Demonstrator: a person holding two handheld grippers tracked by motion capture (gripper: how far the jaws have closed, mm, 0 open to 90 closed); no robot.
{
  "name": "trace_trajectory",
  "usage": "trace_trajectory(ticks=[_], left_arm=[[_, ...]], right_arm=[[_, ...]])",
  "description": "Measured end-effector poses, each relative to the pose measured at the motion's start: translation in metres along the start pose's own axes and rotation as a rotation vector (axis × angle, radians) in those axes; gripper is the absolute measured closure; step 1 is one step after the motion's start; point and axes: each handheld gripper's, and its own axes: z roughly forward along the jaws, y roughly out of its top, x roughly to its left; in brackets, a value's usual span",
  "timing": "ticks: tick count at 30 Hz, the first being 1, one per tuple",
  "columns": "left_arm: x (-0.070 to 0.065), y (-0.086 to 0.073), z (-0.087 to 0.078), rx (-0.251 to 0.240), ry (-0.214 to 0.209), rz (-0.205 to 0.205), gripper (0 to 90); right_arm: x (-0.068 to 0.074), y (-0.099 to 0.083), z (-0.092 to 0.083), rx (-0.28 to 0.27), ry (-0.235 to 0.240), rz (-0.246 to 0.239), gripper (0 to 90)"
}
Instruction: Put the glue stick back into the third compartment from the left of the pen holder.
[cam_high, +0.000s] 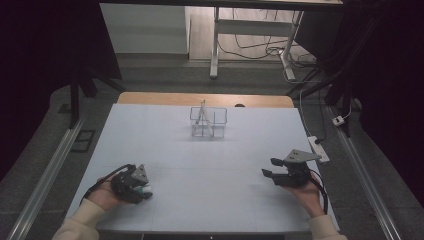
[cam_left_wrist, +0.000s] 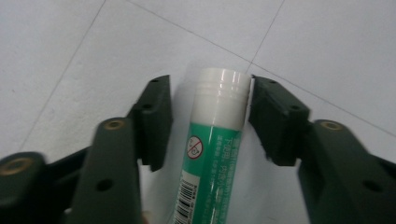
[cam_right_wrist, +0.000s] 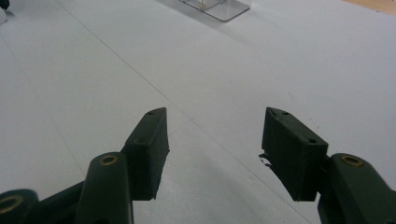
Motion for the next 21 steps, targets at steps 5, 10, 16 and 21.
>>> trace_trajectory(ticks=[5, 10, 16, 21], left_arm=[[0.000, 0.000, 0.001, -0.001, 0.001, 0.031, 61.8], [0.000, -0.002, 0.001, -0.012, 0.014, 0.057, 64.7], [0.001, -0.003, -0.004, -0.033, 0.065, 0.038, 64.9], [0.003, -0.005, -0.014, -0.098, 0.075, -0.002, 64.9]], right_arm=[[0.000, 0.000, 0.000, 0.002, -0.001, -0.001, 40.1], [0.000, 0.000, 0.000, 0.001, -0.002, 0.000, 40.0], [-0.001, 0.000, -0.002, 0.001, -0.005, 0.001, 40.0], [-0.001, 0.000, -0.001, -0.006, 0.001, 0.009, 40.0]])
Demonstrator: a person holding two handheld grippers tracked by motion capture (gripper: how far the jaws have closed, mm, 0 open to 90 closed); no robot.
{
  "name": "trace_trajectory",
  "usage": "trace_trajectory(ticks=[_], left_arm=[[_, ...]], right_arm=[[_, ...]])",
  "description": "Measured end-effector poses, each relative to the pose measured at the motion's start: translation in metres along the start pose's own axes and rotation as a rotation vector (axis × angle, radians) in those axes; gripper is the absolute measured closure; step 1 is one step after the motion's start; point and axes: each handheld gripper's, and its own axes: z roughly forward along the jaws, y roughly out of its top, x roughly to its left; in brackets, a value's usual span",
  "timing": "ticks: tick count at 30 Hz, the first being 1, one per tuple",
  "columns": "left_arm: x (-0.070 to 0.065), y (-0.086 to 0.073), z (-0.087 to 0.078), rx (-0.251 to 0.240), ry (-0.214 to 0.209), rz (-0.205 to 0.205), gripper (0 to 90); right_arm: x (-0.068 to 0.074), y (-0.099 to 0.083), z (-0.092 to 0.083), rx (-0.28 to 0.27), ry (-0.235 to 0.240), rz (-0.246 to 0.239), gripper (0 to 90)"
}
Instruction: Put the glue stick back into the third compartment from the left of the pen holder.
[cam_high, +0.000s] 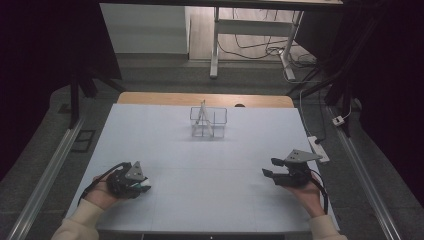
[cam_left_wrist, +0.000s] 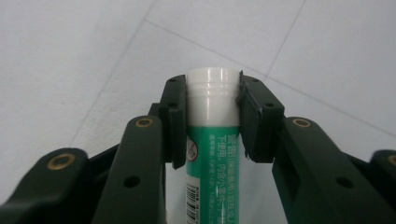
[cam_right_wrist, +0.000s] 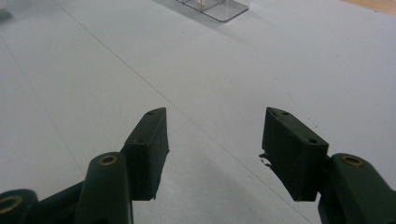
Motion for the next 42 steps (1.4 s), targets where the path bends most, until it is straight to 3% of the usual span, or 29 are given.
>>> trace_trajectory(ticks=[20, 42], left_arm=[[0.012, -0.008, -0.026, -0.215, 0.032, -0.170, 64.9], [0.014, -0.007, -0.040, -0.432, 0.046, -0.304, 64.8]], right_arm=[[-0.001, 0.000, -0.001, -0.001, 0.003, 0.000, 40.0], [-0.002, -0.004, 0.002, 0.002, 0.004, 0.015, 38.9]])
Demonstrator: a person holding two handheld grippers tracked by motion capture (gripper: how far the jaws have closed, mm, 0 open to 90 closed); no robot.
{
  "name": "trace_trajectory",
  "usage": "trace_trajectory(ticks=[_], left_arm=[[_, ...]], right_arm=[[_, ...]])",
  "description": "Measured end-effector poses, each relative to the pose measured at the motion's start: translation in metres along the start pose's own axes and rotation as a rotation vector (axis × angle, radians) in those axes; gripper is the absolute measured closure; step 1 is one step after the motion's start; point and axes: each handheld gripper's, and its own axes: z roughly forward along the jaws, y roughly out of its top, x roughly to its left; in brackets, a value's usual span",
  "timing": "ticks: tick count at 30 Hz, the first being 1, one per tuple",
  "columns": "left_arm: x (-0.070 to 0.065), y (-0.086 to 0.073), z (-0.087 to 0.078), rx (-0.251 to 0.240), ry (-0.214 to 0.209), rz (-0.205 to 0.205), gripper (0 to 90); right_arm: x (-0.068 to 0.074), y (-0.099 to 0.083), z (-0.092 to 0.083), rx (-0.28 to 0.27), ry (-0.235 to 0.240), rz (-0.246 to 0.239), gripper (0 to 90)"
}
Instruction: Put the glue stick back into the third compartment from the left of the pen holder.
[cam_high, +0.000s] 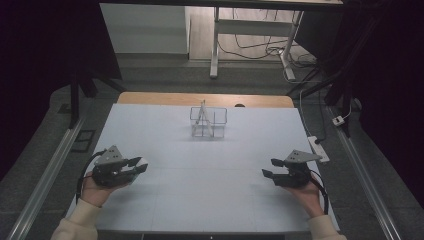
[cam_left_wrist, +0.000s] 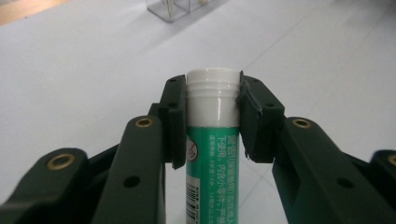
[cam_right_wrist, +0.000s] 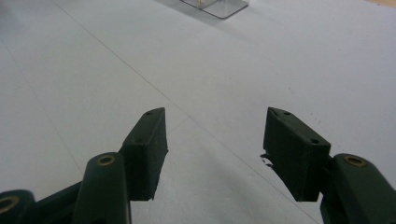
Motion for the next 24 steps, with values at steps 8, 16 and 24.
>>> trace_trajectory(ticks=[8, 16, 24], left_arm=[[0.002, 0.004, 0.001, -0.058, 0.003, -0.035, 64.8], [0.002, 0.011, 0.007, -0.097, -0.005, -0.054, 64.8], [0.000, 0.023, 0.012, -0.140, -0.011, -0.061, 64.7]], right_arm=[[-0.001, 0.000, -0.001, -0.013, 0.002, 0.001, 38.9], [-0.001, 0.000, -0.001, -0.012, 0.000, 0.000, 38.9], [0.000, 0.000, 0.000, -0.009, -0.001, -0.003, 38.9]])
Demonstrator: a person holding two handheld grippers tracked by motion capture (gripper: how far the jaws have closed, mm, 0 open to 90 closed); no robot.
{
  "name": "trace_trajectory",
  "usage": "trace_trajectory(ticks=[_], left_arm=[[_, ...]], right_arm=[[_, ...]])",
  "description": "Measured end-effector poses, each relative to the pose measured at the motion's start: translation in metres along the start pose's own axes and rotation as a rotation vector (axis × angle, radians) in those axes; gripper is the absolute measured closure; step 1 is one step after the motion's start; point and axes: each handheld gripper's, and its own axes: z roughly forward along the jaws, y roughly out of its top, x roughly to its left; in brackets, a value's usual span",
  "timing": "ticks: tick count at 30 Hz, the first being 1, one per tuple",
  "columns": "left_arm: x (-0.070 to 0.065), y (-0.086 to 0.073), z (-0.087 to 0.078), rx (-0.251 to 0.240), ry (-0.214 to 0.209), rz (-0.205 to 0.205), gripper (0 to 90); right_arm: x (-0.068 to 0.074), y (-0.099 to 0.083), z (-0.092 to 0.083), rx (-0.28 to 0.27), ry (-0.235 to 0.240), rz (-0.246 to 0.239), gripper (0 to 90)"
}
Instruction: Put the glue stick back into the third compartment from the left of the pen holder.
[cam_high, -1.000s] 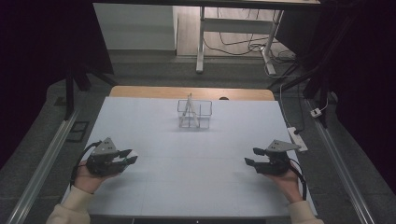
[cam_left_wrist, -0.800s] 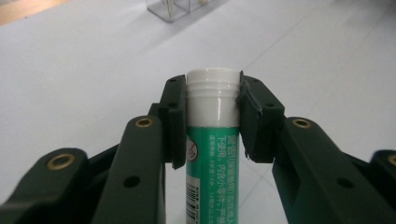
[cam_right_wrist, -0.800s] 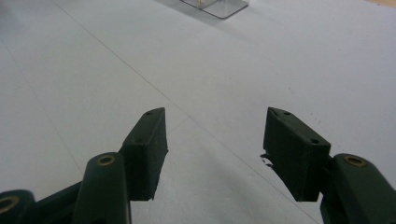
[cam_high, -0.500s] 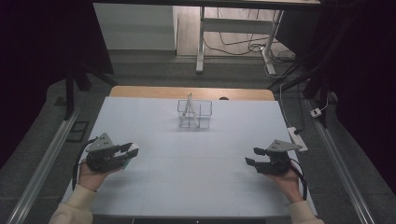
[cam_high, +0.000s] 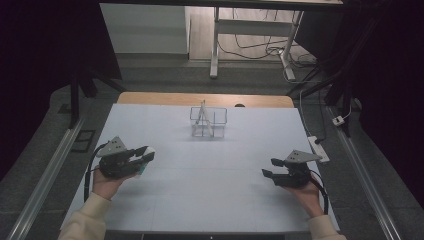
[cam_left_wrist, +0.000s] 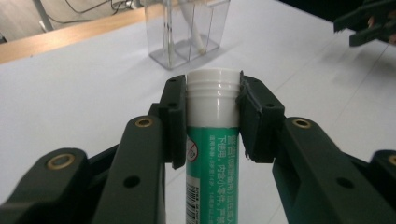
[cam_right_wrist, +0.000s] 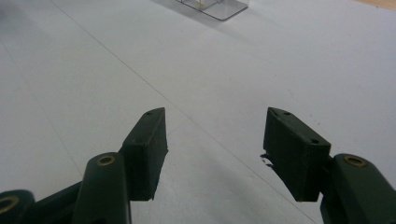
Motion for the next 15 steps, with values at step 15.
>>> trace_trajectory(ticks=[15], left_arm=[[0.009, 0.030, 0.023, -0.115, -0.048, -0.086, 64.7]], right_arm=[[-0.004, -0.001, -0.003, -0.003, -0.010, 0.002, 38.8]])
